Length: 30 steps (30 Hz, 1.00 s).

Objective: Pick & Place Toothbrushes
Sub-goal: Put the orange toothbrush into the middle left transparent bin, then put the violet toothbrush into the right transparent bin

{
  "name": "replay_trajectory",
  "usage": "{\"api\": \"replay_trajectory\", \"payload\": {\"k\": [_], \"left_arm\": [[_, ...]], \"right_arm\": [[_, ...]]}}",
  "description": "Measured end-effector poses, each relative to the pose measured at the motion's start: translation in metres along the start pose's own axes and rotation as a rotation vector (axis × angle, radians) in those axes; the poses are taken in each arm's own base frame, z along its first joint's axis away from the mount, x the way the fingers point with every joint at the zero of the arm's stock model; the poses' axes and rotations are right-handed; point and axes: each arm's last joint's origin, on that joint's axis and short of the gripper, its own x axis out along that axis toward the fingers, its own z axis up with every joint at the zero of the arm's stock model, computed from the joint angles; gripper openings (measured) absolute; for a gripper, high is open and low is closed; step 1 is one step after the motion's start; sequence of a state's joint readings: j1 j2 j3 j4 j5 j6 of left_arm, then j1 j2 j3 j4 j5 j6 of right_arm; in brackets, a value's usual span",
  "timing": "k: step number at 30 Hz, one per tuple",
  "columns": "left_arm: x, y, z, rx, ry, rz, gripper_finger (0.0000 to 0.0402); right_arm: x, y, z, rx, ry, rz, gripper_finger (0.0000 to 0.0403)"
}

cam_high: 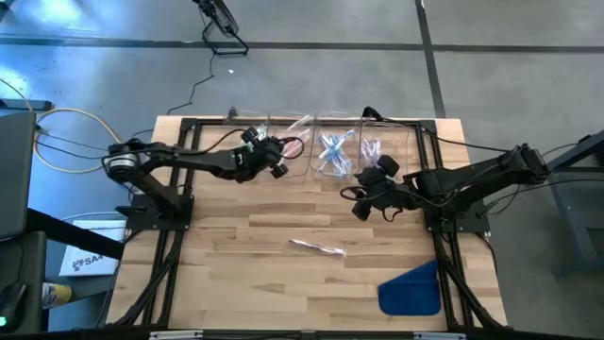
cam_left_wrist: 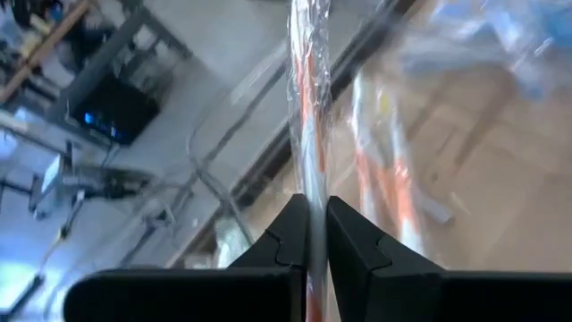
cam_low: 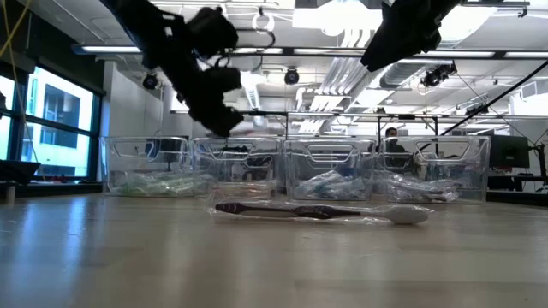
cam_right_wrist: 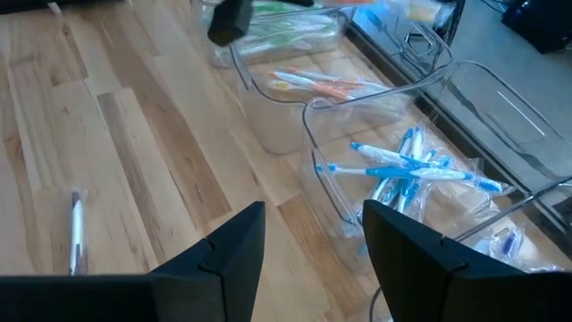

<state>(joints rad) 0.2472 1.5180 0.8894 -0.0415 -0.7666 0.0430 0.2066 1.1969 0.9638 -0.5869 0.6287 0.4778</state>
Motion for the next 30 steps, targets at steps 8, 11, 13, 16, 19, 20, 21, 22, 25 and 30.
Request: {"api": "replay_trajectory", "payload": {"k": [8,11,13,16,19,20,21,22,25,30], "left_arm": [[0.024,-0.009,-0.011,-0.03,0.046,-0.041,0.0017],[0.024,-0.009,-0.01,-0.035,0.039,-0.042,0.0017],[0.024,-0.009,-0.01,-0.036,0.038,-0.041,0.0021],[0.024,-0.009,-0.01,-0.04,0.033,-0.041,0.0039],[0.024,-0.009,-0.009,-0.037,0.026,-0.042,0.0066],[0.024,-0.009,-0.008,-0.037,0.022,-0.043,0.0075],[0.024,-0.009,-0.008,-0.035,0.019,-0.043,0.0084],[0.024,-0.009,-0.007,-0.038,0.015,-0.043,0.0093],[0.024,-0.009,-0.005,-0.055,-0.005,-0.043,0.0117],[0.024,-0.009,0.001,-0.014,-0.058,-0.039,0.0143]], "right_arm": [[0.0,0.0,0.0,0.0,0.0,0.0,0.0183],[0.0,0.0,0.0,0.0,0.0,0.0,0.0183],[0.0,0.0,0.0,0.0,0.0,0.0,0.0183],[0.0,0.0,0.0,0.0,0.0,0.0,0.0183],[0.0,0.0,0.0,0.0,0.0,0.0,0.0183],[0.0,0.0,0.0,0.0,0.0,0.0,0.0183],[0.0,0.0,0.0,0.0,0.0,0.0,0.0183],[0.0,0.0,0.0,0.0,0.0,0.0,0.0183],[0.0,0.0,0.0,0.0,0.0,0.0,0.0183],[0.0,0.0,0.0,0.0,0.0,0.0,0.0183]]}}
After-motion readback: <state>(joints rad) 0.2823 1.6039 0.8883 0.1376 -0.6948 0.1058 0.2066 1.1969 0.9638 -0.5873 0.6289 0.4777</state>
